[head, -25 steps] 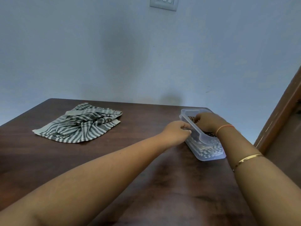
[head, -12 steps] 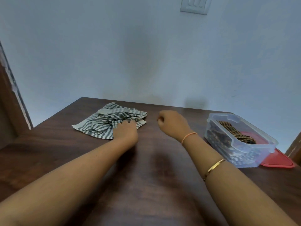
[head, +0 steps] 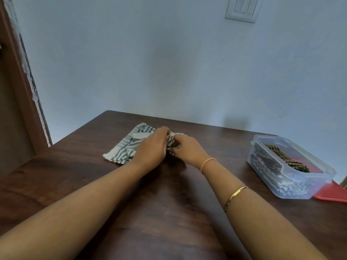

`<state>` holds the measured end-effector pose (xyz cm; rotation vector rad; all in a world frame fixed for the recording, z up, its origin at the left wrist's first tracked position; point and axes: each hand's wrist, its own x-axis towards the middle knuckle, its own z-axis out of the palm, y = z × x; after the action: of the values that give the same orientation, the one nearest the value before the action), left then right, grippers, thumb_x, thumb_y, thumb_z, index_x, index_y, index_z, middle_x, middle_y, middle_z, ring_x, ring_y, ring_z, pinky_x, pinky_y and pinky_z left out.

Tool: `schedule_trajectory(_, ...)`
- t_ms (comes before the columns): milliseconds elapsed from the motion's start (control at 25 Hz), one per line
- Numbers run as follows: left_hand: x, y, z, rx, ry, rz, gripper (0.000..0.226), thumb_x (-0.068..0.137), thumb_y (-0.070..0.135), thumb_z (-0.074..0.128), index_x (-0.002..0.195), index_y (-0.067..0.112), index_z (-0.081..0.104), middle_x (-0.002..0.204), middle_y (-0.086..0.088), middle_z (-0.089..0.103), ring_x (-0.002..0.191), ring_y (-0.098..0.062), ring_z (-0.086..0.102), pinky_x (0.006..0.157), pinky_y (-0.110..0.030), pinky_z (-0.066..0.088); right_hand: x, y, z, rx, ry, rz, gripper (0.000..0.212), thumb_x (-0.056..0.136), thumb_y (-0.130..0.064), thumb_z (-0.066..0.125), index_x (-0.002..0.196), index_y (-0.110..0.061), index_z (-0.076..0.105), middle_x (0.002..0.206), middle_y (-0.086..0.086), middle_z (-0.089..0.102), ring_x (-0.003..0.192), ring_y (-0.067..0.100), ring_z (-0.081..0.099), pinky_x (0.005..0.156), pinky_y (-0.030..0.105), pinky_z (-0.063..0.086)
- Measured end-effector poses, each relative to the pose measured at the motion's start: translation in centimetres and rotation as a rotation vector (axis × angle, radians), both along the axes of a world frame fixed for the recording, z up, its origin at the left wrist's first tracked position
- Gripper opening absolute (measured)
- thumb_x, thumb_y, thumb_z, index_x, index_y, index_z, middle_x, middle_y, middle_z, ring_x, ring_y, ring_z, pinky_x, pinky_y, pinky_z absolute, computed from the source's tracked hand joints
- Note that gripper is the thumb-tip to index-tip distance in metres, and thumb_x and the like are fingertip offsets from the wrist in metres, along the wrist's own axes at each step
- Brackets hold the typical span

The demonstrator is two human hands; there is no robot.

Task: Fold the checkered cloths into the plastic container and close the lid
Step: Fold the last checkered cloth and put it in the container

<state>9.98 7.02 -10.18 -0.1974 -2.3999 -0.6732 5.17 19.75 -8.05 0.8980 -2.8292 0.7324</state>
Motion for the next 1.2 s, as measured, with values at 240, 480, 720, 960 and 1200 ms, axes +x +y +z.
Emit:
schedule_trajectory(240,-0.2,-0.9,-0.2,-0.165,-0.098,0.129,0.023,0.090,0.027,0.056,0.110,0.016,0.053,0.106,-0.004,0.057,0.093,-0.026,0.058,0.071,-0.036,0.045,-0.2,3.9,2.1,-0.612,-0.027,-0.351,0.024,0.086,0.002,0.033,0.090,-0.012,0.052,0.074,0.011,0.062,0.054,0.026,0.065,0.062,0.042,0.056)
schedule_trajectory(480,0.3,-2.7,-0.1,0.013,-0.118,0.266,0.017,0.089,0.023,0.059,0.106,0.022,0.059,0.109,-0.001,0.056,0.087,-0.023,0.057,0.065,-0.030,0.040,-1.2,8.0,2.7,-0.832,0.104,-0.562,0.024,0.085,-0.004,0.035,0.094,-0.010,0.056,0.093,0.015,0.062,0.085,0.034,0.060,0.078,0.042,0.052)
schedule_trajectory(720,1.6,0.0,1.6,0.032,0.042,0.115,0.017,0.084,0.017,0.063,0.098,0.023,0.070,0.098,0.007,0.054,0.082,-0.013,0.055,0.066,-0.026,0.037,2.0,7.1,3.3,0.246,-0.093,-0.473,0.049,0.086,-0.015,0.047,0.134,-0.008,0.040,0.142,0.020,0.029,0.127,0.041,0.040,0.105,0.041,0.037)
schedule_trajectory(960,1.7,2.7,2.6,0.112,0.115,0.041,0.019,0.081,0.012,0.065,0.100,0.012,0.061,0.096,0.005,0.050,0.079,-0.008,0.047,0.064,-0.021,0.031,4.8,2.9,4.0,0.045,0.259,0.062,0.039,0.085,-0.012,0.052,0.124,-0.015,0.047,0.119,0.009,0.056,0.100,0.027,0.057,0.081,0.035,0.047)
schedule_trajectory(1200,1.6,1.8,2.4,0.268,0.172,0.015,0.008,0.083,0.019,0.068,0.086,0.023,0.062,0.079,0.020,0.052,0.074,-0.003,0.056,0.064,-0.019,0.045,3.4,5.9,3.5,-0.108,0.272,-0.273,0.022,0.087,-0.015,0.048,0.104,-0.015,0.062,0.110,0.008,0.060,0.100,0.028,0.057,0.071,0.028,0.037)
